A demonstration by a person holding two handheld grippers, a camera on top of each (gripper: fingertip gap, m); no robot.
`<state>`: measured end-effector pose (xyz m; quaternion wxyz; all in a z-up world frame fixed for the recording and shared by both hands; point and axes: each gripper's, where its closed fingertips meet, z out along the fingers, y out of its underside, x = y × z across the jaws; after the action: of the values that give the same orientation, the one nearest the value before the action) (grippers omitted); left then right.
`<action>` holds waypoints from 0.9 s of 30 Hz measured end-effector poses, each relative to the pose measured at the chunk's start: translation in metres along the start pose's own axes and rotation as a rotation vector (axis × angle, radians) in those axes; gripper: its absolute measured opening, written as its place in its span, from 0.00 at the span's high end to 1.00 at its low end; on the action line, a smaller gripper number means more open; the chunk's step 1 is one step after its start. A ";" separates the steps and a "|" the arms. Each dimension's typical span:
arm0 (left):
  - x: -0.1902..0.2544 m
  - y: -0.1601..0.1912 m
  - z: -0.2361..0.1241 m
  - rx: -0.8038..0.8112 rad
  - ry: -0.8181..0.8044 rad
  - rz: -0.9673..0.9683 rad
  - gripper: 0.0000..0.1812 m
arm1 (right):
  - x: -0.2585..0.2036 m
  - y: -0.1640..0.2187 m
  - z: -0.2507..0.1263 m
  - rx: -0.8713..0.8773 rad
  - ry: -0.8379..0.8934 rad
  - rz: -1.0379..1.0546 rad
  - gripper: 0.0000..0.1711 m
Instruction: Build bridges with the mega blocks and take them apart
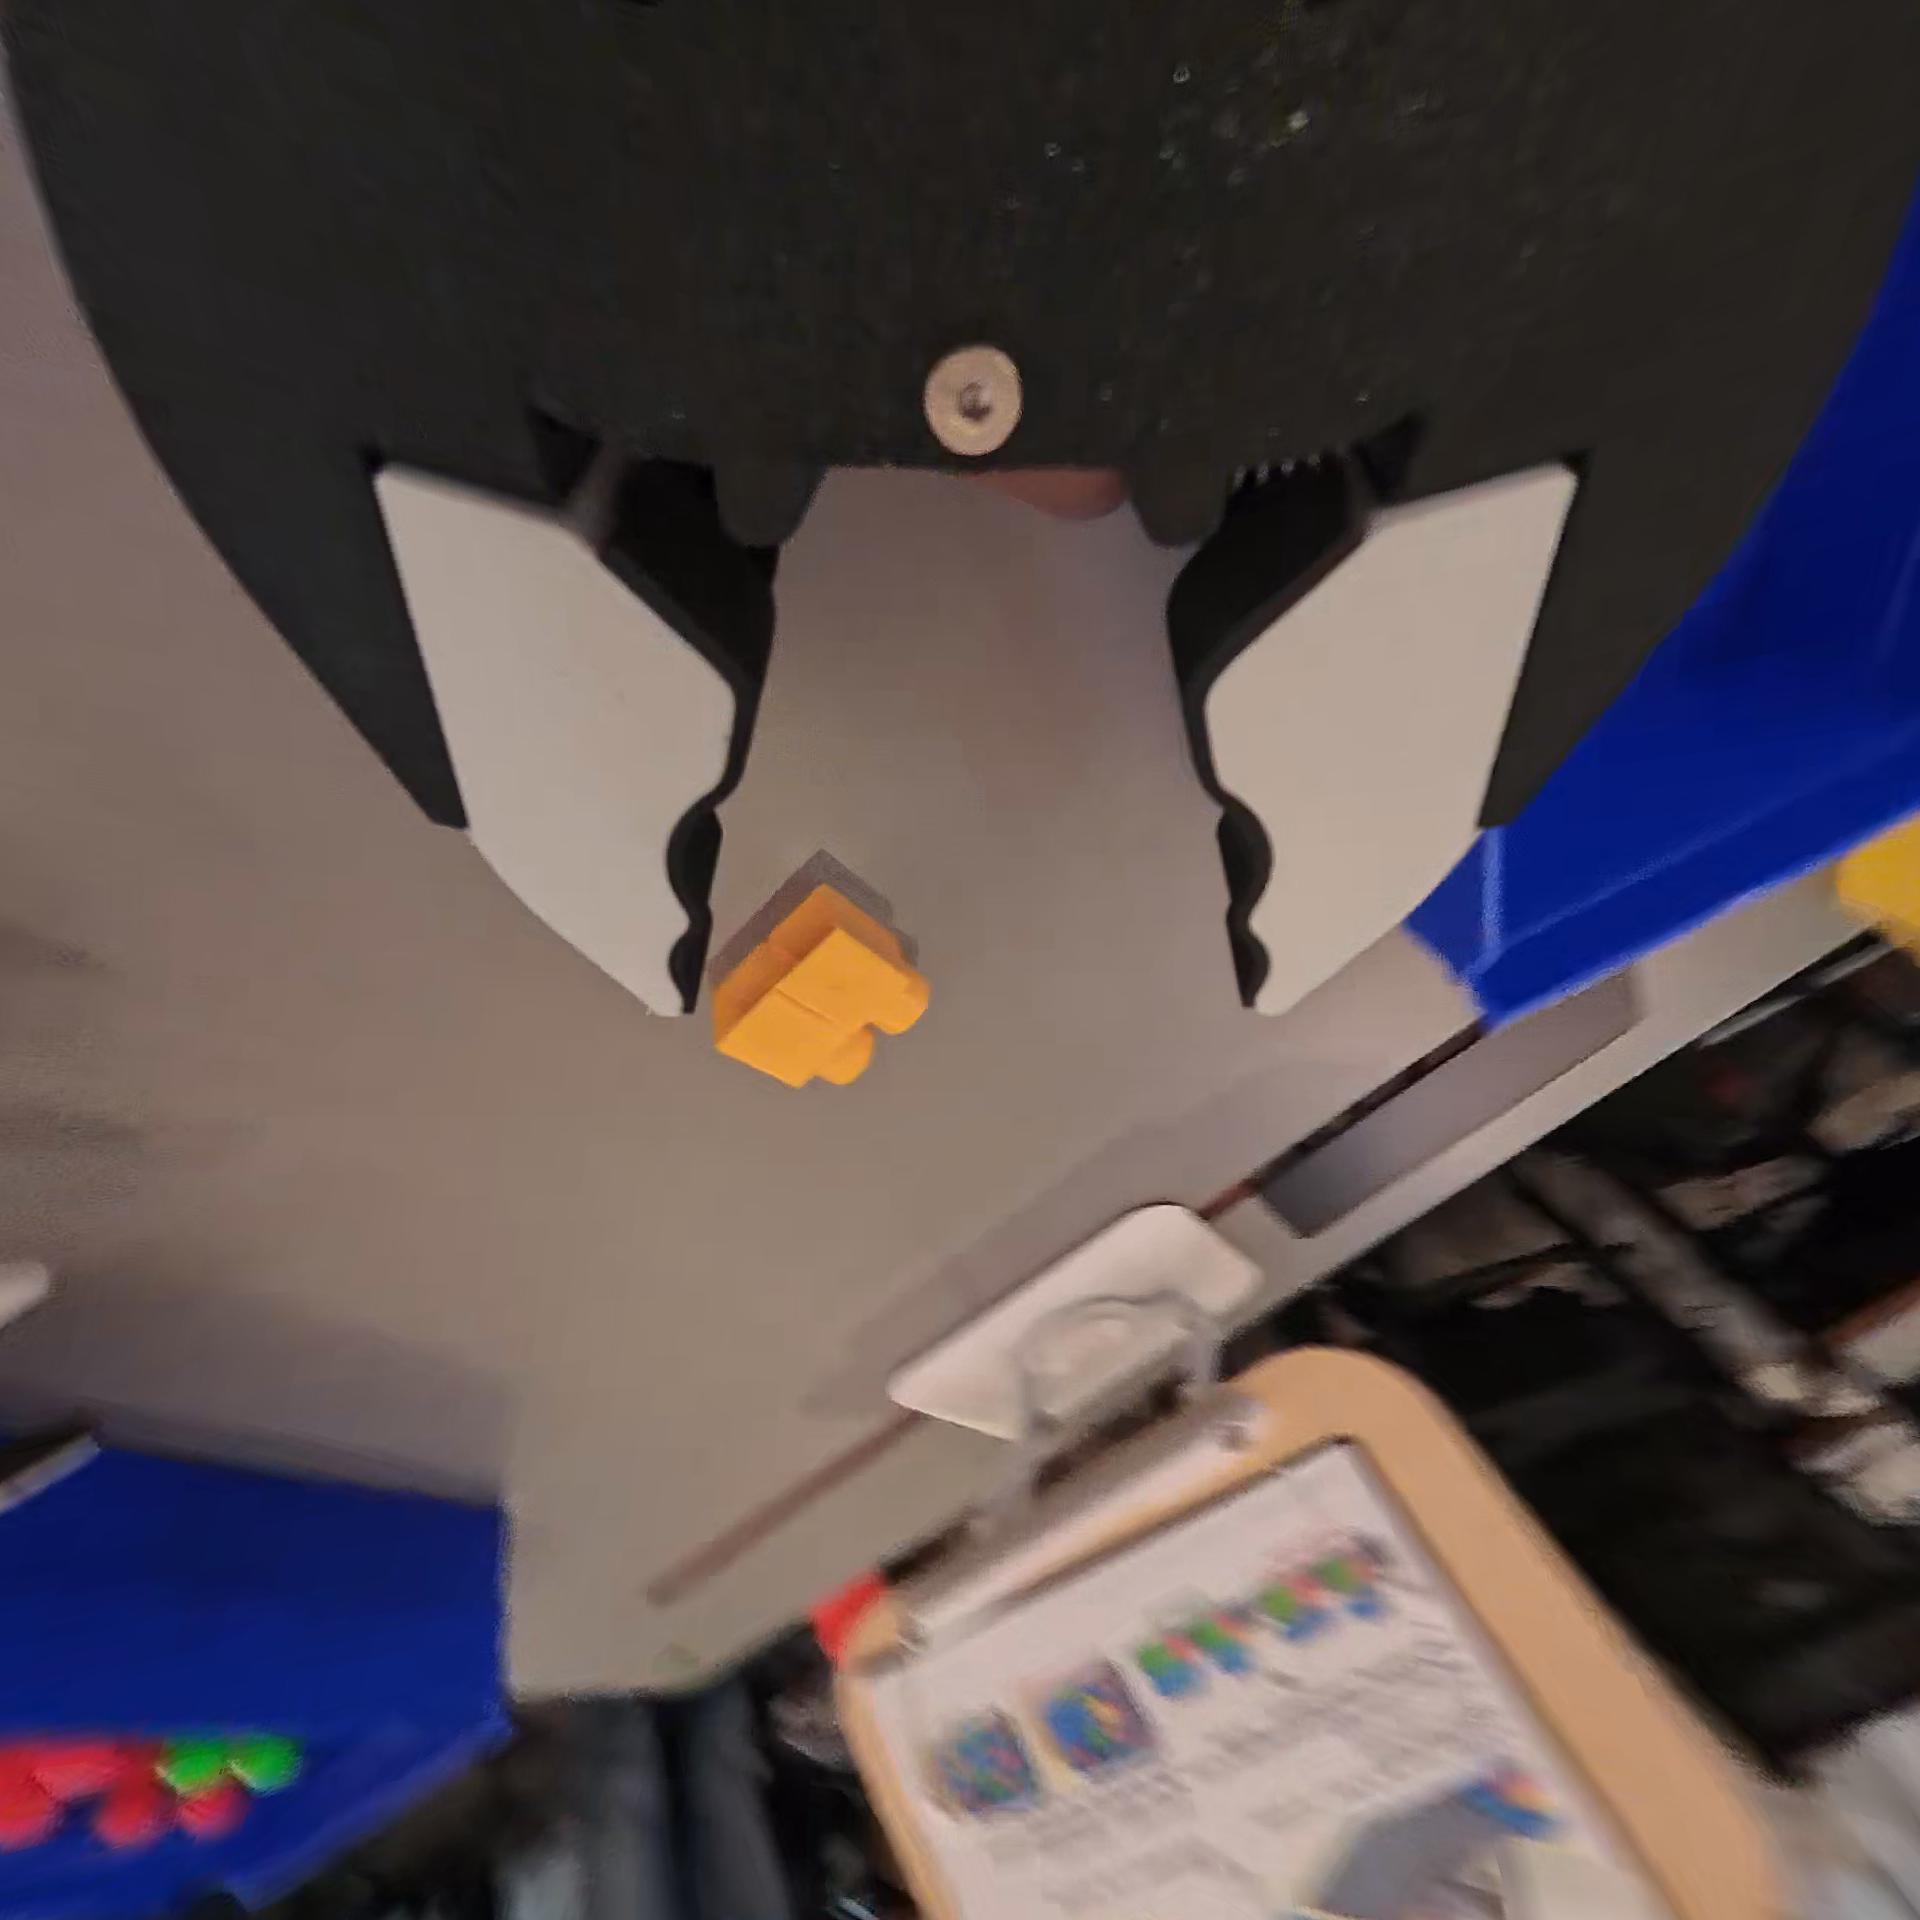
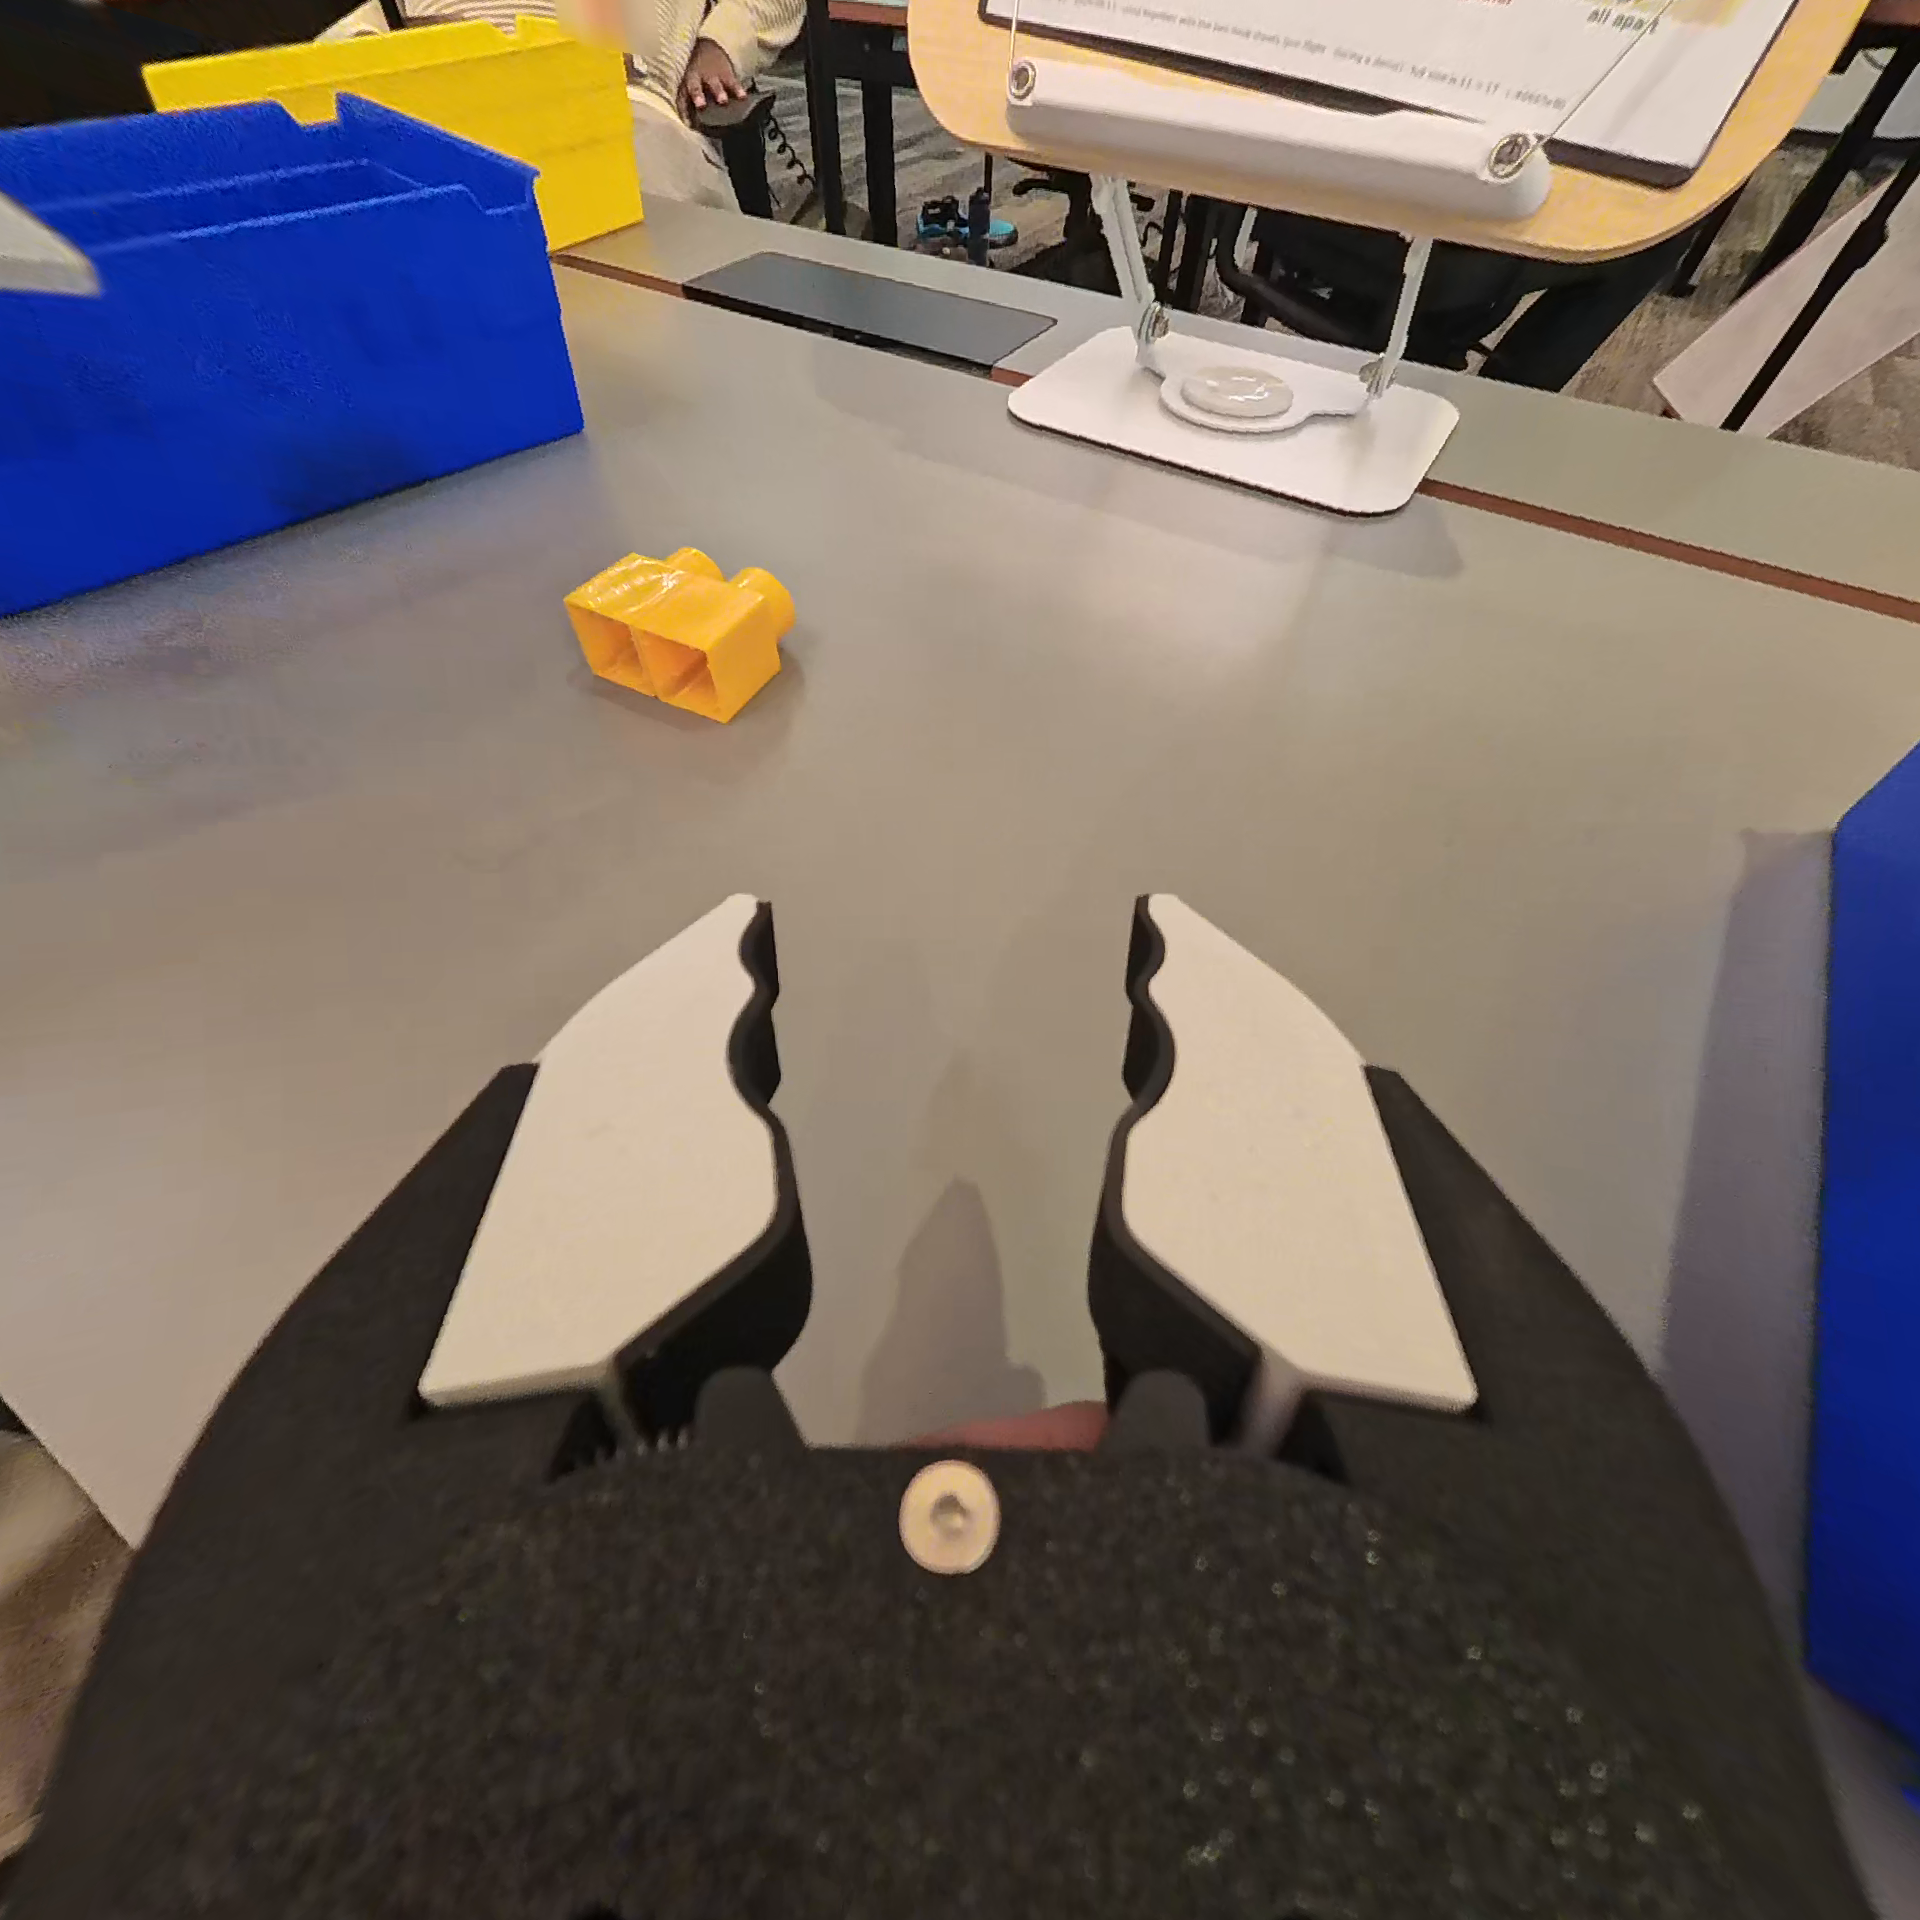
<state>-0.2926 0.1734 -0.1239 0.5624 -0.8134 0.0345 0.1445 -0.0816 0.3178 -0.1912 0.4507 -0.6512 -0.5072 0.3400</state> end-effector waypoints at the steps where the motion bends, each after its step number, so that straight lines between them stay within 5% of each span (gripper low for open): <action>1: -0.001 0.004 -0.015 0.035 -0.091 -0.037 0.46 | 0.000 0.000 0.000 -0.002 0.001 -0.002 0.62; 4: 0.010 0.026 -0.054 0.091 -0.283 -0.170 0.46 | -0.003 0.002 0.002 -0.007 0.000 -0.009 0.62; 13: 0.047 0.083 -0.107 0.066 -0.451 -0.361 0.45 | -0.012 0.005 0.011 -0.029 -0.011 -0.044 0.62; 27: 0.029 0.097 -0.104 0.006 -0.334 -0.366 0.48 | -0.010 0.001 0.034 -0.085 0.017 -0.075 0.62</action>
<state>-0.2657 0.0449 -0.1862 0.5796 -0.7692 -0.2062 0.1727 -0.1142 0.3164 -0.2045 0.4394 -0.6533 -0.5412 0.2954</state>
